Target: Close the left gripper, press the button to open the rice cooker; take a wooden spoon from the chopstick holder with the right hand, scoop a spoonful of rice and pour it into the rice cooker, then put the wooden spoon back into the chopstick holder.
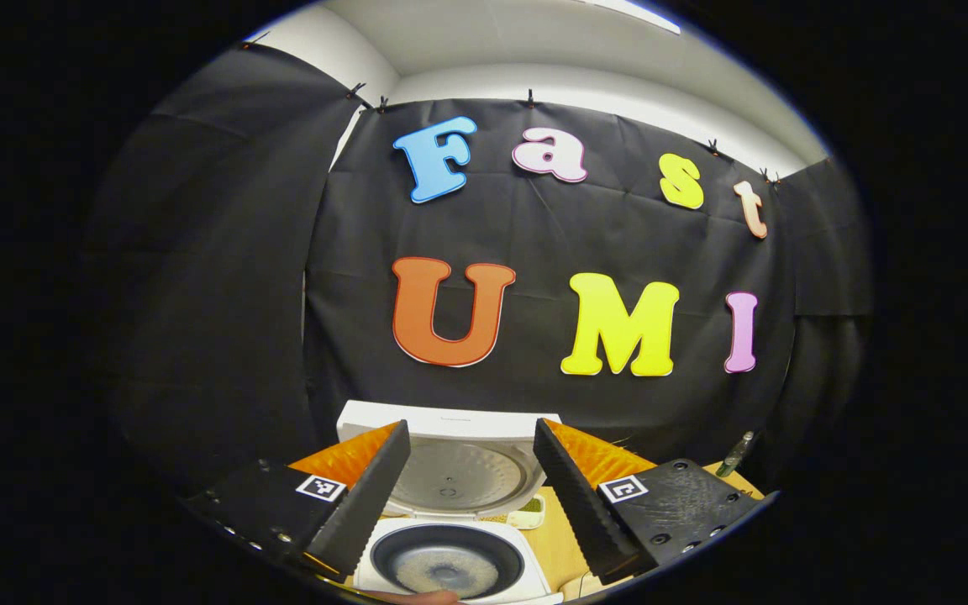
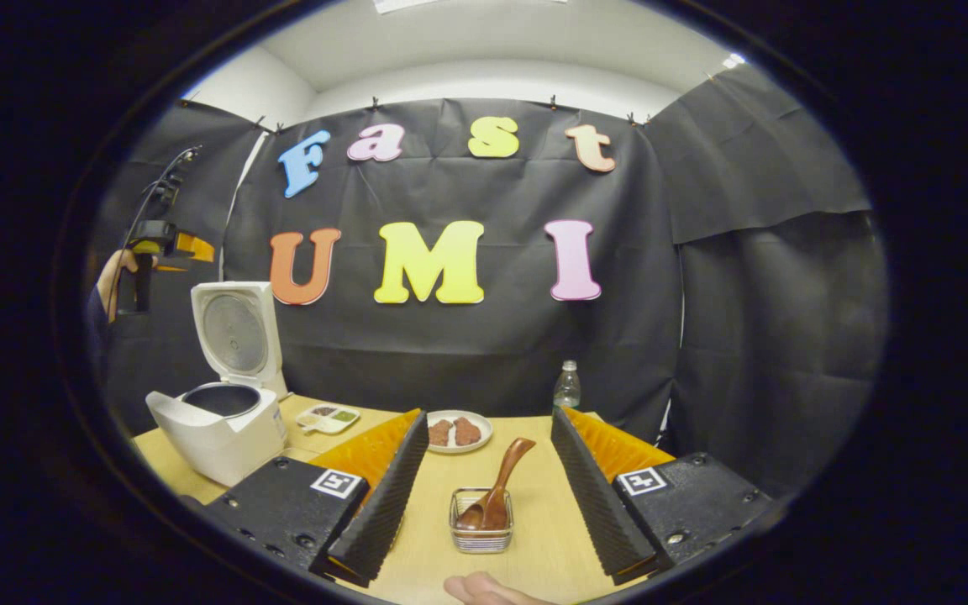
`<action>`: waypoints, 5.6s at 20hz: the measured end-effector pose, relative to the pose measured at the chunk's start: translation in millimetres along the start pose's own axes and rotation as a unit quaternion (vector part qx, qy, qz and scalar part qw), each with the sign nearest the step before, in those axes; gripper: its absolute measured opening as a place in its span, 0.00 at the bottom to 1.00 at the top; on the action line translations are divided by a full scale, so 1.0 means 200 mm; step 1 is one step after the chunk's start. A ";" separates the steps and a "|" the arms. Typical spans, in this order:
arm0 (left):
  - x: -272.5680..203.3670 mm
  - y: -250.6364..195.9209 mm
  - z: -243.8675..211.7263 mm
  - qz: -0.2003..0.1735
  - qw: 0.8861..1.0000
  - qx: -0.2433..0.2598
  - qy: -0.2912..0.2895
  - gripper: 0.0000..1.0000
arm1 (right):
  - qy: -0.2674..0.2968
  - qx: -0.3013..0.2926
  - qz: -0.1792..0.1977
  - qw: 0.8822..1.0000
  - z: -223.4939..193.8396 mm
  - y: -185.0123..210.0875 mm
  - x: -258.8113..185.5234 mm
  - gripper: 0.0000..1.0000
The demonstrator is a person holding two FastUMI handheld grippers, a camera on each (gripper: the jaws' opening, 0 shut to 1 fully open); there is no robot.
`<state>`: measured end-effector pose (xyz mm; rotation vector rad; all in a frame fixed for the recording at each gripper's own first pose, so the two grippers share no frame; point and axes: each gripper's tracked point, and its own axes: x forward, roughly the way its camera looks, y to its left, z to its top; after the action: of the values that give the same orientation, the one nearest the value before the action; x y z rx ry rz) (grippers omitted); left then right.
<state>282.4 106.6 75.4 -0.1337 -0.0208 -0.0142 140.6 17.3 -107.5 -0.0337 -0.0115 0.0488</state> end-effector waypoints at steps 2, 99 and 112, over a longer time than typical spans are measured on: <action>0.09 -0.01 0.03 -0.017 1.000 -0.005 -0.010 0.94 | -0.002 -0.001 -0.001 1.000 0.00 -0.01 0.02 0.95; -1.38 -0.33 -0.65 0.005 0.997 0.038 0.061 0.94 | -0.009 -0.020 0.013 1.000 0.11 -0.03 -0.60 0.98; -1.81 -0.42 -0.55 -0.013 0.998 0.051 -0.018 0.94 | -0.087 -0.032 -0.011 0.996 0.40 -0.04 -1.00 0.96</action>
<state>-78.5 13.8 -31.1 -0.0309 -0.0586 -0.0373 -60.2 2.7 -30.4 -0.0929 -0.1880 0.0302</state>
